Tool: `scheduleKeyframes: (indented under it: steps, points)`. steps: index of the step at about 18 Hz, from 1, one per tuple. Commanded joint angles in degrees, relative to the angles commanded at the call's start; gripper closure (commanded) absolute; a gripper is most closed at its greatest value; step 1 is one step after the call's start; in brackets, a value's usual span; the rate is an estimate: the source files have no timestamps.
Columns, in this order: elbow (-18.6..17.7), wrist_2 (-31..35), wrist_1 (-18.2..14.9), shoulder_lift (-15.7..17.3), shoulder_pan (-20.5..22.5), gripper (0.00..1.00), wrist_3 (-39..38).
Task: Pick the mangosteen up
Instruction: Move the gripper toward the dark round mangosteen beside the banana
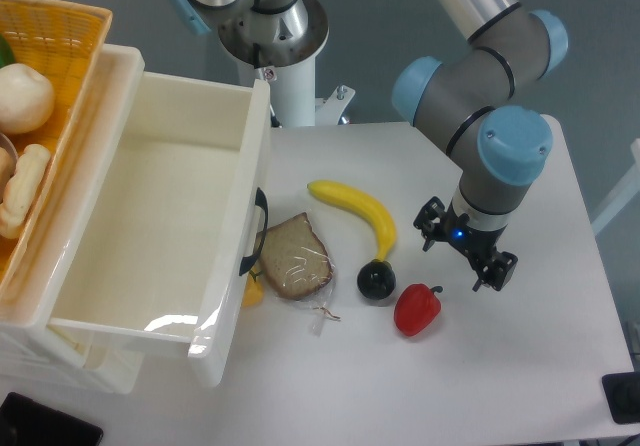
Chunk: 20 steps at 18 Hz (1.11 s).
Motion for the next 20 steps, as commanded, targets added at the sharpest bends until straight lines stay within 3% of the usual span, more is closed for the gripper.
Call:
scheduleKeyframes:
  steps: [5, 10, 14, 20]
  points:
    - [-0.5, -0.1, 0.0, 0.4, -0.1, 0.0, -0.8]
    - [-3.2, -0.6, 0.2, 1.8, -0.6, 0.0, -1.0]
    - [-5.6, -5.5, 0.5, 2.4, -0.6, 0.0, -0.7]
    - [-7.2, -5.7, 0.4, 3.5, -0.3, 0.0, 4.9]
